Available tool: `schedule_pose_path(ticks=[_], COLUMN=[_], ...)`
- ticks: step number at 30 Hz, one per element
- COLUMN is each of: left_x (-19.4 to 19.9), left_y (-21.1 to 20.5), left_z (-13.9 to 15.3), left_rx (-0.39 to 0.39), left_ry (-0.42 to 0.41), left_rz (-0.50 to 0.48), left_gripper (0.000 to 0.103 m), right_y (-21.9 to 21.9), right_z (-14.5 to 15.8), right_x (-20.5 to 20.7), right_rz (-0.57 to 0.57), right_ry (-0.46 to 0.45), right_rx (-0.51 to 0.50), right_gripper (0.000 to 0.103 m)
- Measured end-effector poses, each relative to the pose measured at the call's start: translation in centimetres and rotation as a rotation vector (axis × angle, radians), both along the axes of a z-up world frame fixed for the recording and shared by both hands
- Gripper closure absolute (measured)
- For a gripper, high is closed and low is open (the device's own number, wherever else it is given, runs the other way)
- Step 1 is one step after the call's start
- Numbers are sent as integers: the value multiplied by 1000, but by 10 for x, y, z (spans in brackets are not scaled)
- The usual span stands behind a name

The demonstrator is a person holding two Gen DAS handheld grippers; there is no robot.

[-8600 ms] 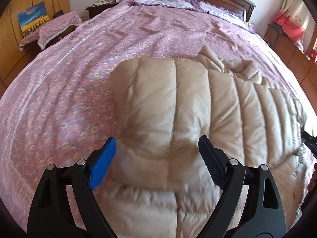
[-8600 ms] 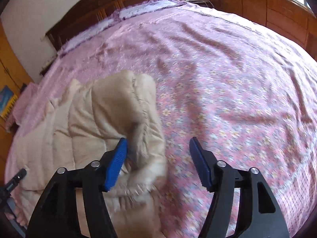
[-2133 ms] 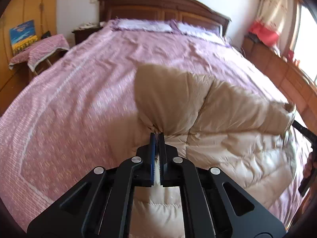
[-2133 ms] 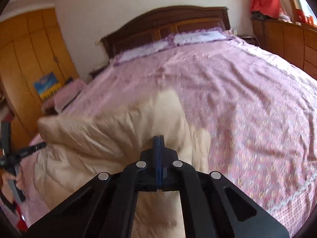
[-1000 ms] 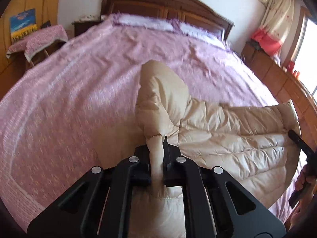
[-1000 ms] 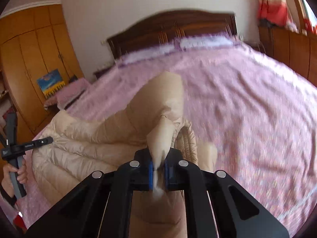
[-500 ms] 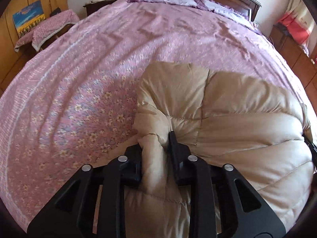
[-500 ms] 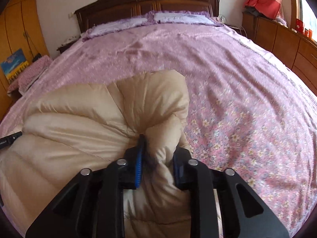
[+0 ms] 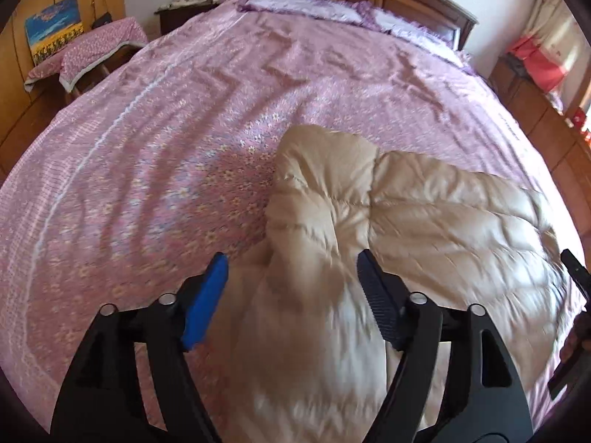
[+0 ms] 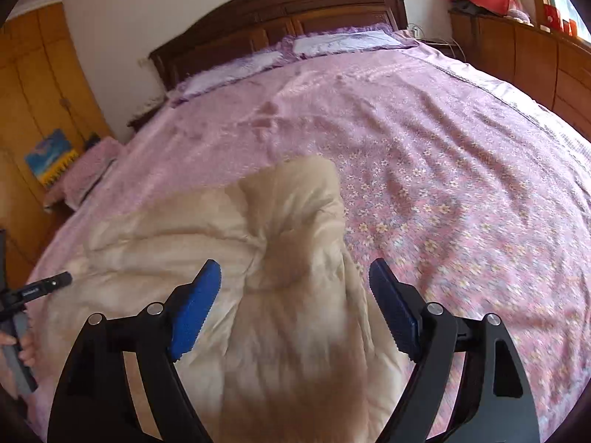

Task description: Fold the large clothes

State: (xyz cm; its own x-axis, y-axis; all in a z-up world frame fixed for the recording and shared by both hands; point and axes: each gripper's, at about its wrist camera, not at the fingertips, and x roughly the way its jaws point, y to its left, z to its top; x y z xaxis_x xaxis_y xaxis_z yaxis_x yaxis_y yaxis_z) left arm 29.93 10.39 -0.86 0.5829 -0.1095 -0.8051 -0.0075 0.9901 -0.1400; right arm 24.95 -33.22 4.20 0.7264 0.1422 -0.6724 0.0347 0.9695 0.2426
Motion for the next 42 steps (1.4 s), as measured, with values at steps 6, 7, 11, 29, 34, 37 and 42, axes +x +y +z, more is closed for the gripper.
schedule_pose_path(ticks=[6, 7, 11, 29, 34, 37, 42], left_x=[-48, -57, -79, -89, -98, -117, -160], left_y=[24, 27, 37, 13, 8, 3, 9], left_z=[5, 3, -8, -58, -41, -27, -18], left_rx=[-52, -65, -121, -420, -432, -433, -444], left_ry=[-5, -4, 18, 134, 125, 129, 160], left_rz=[20, 30, 50, 44, 28, 15, -4], left_gripper=[17, 17, 16, 49, 74, 75, 74], right_y=[-14, -17, -28, -20, -31, -39, -47], right_z=[4, 3, -2, -61, -47, -31, -11], right_x=[-50, -59, -85, -82, -95, -110, -148], right_rz=[-14, -26, -54, -53, -34, -40, -19], right_ry=[17, 18, 32, 164, 137, 106, 120], right_rx=[45, 53, 91, 426, 519, 552, 540], right_gripper=[21, 20, 18, 28, 69, 76, 77])
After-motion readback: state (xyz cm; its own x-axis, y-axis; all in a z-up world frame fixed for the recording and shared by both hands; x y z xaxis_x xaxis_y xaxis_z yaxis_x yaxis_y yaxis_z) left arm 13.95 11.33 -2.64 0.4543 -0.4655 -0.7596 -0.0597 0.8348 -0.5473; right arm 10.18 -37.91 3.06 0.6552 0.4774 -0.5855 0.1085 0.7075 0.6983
